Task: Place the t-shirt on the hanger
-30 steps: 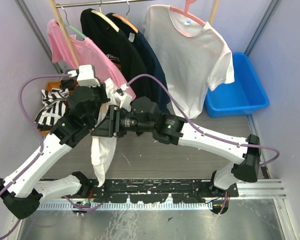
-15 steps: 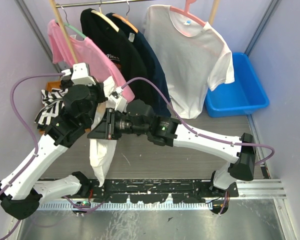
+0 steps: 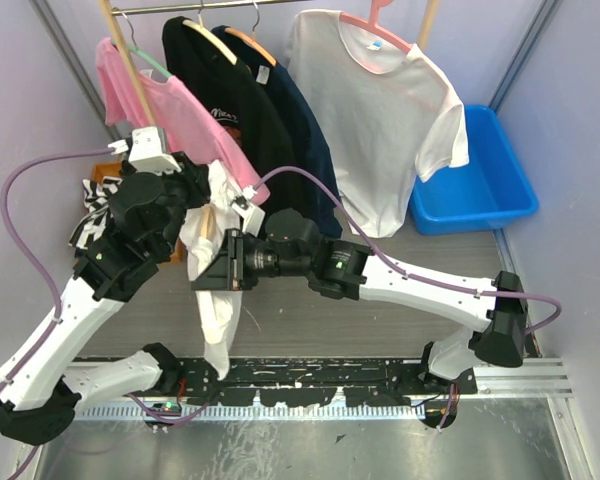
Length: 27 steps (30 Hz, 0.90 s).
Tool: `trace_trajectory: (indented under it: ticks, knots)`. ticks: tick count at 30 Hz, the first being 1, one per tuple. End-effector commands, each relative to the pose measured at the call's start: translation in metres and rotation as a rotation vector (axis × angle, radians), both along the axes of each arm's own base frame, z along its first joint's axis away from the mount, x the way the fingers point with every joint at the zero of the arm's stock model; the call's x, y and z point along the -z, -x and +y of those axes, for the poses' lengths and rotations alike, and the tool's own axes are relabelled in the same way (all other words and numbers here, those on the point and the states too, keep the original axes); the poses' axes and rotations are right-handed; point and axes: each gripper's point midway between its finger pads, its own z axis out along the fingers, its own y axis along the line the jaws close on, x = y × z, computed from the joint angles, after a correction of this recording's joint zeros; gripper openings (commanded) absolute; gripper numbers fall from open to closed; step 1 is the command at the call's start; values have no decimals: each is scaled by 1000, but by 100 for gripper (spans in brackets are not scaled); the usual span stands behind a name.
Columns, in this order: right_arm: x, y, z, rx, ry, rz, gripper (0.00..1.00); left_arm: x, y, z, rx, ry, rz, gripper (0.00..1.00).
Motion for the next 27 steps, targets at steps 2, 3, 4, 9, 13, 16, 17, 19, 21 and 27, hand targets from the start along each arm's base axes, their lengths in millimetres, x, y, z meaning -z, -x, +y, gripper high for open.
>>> trace_trajectory:
  ticks: [2,3,4,9,13,16,17,19,21,27]
  knots:
    - [-39,21,-29,-53,-134,-49,1,-28,10,0,42,67,-65,43]
    - [-38,24,-32,-58,-139,-46,1,-30,11,0,47,70,-71,45]
    - [-35,25,-35,-61,-138,-41,1,-32,12,0,52,72,-76,47]
    - [-31,37,-55,-84,-150,-45,1,-48,22,7,63,84,-107,51]
    - [-26,46,-75,-98,-140,-49,1,-62,36,23,43,101,-150,52]
    - [-27,56,-88,-126,-139,-58,1,-69,45,36,24,102,-172,53]
    - [-30,59,-93,-134,-148,-65,1,-70,47,39,18,101,-176,53]
    - [-39,64,-103,-151,-159,-93,1,-70,51,47,-1,97,-179,55]
    - [-51,68,-113,-162,-158,-129,1,-66,54,50,-5,91,-179,56]
    - [-108,79,-139,-214,-203,-236,1,-43,52,50,-11,57,-153,59]
